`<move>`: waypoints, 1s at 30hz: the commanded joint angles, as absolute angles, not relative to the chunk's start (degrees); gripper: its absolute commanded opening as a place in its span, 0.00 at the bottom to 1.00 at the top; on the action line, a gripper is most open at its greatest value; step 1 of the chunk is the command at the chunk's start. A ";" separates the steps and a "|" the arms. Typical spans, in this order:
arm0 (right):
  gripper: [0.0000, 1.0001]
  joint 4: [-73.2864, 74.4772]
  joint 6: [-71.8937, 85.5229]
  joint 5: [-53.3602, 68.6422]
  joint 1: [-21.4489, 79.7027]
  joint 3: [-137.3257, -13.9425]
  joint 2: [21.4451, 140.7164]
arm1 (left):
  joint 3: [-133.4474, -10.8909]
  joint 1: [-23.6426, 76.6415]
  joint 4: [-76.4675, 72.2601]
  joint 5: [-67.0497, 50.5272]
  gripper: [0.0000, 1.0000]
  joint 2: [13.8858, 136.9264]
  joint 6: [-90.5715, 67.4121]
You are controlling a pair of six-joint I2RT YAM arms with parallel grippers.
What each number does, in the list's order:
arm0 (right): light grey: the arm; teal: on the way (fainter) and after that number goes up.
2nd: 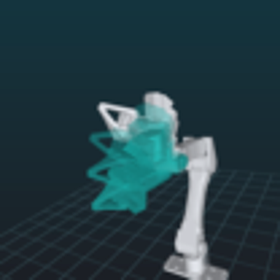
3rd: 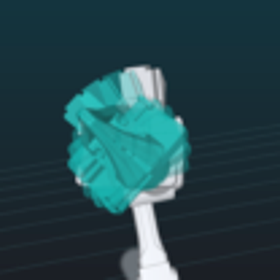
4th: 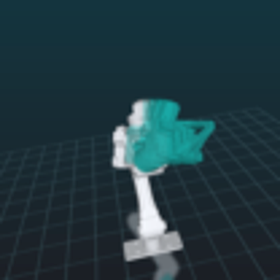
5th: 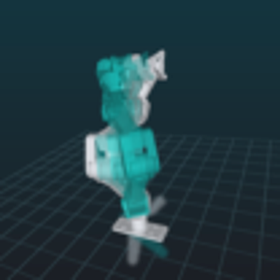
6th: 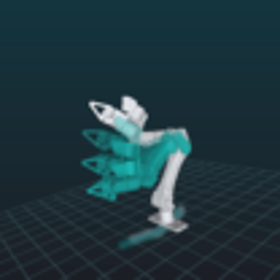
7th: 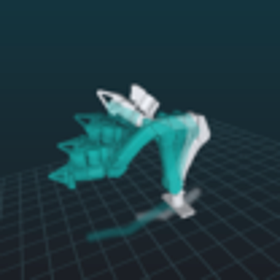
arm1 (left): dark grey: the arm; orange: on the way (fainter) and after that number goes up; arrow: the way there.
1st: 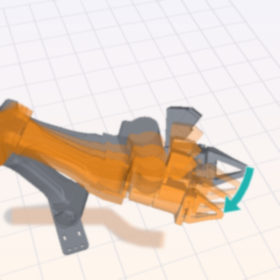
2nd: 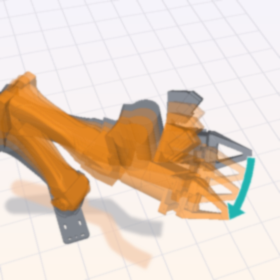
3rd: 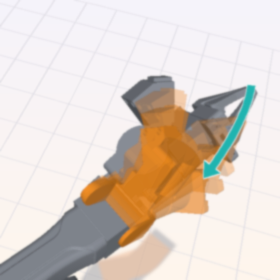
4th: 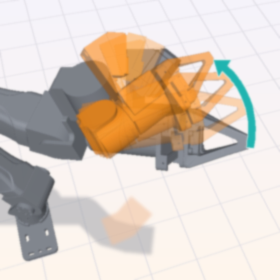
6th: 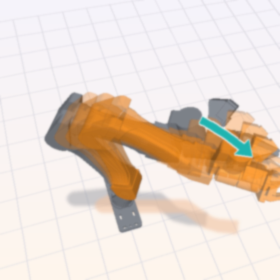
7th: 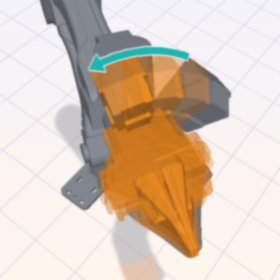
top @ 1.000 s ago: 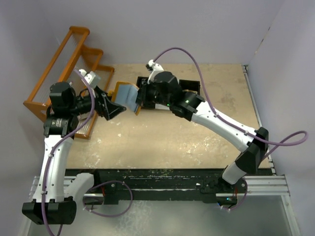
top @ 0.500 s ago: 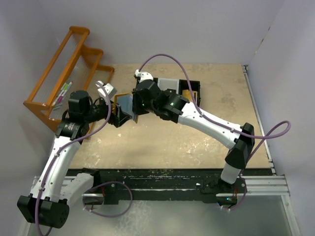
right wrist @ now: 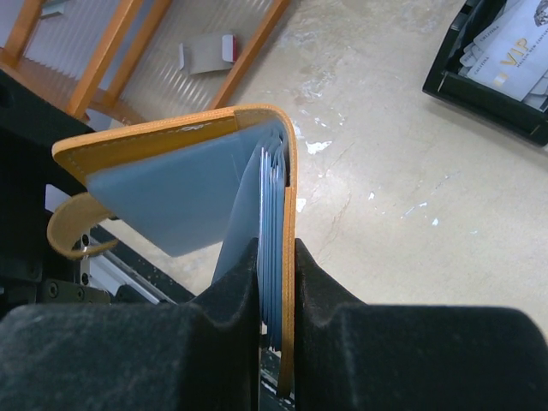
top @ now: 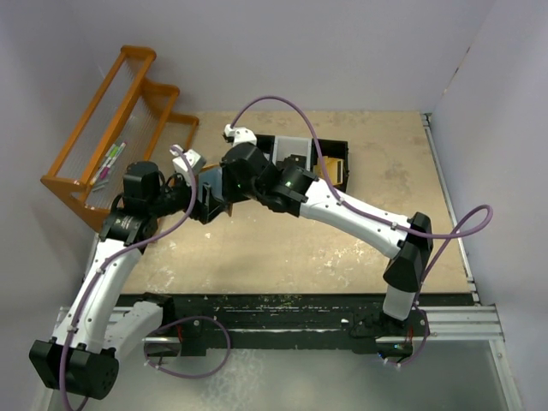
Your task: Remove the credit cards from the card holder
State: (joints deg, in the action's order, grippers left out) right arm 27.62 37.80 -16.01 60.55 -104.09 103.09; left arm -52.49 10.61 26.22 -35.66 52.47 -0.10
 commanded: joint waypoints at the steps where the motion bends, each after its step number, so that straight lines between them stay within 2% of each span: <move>1: 0.00 24.14 38.37 -16.85 61.19 -103.50 99.63 | -54.26 10.63 28.61 -29.74 0.71 51.22 4.51; 8: 0.00 23.18 38.08 -15.86 61.22 -99.71 96.95 | -56.17 10.62 31.67 -27.32 0.67 50.20 6.56; 18: 0.00 22.34 37.72 -14.72 61.19 -97.89 95.18 | -57.01 10.63 31.91 -26.79 0.66 51.34 3.86; 21: 0.00 22.78 37.75 -13.97 61.24 -97.18 94.66 | -56.95 10.61 31.24 -23.22 0.65 51.03 3.48; 25: 0.00 22.09 37.84 -12.58 61.21 -95.52 93.47 | -56.96 10.63 30.40 -18.91 0.60 50.44 2.66; 28: 0.00 22.06 37.88 -12.40 61.22 -95.05 93.25 | -57.33 10.63 30.51 -25.06 0.58 50.12 0.07; 30: 0.00 22.07 38.01 -12.33 61.19 -94.93 93.34 | -57.44 10.63 30.72 -32.95 0.52 50.46 -1.85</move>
State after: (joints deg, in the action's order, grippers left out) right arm 24.93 37.91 -13.21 60.82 -94.89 96.66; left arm -55.24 10.90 33.06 -23.24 51.27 2.22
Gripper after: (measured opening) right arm 0.140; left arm 0.566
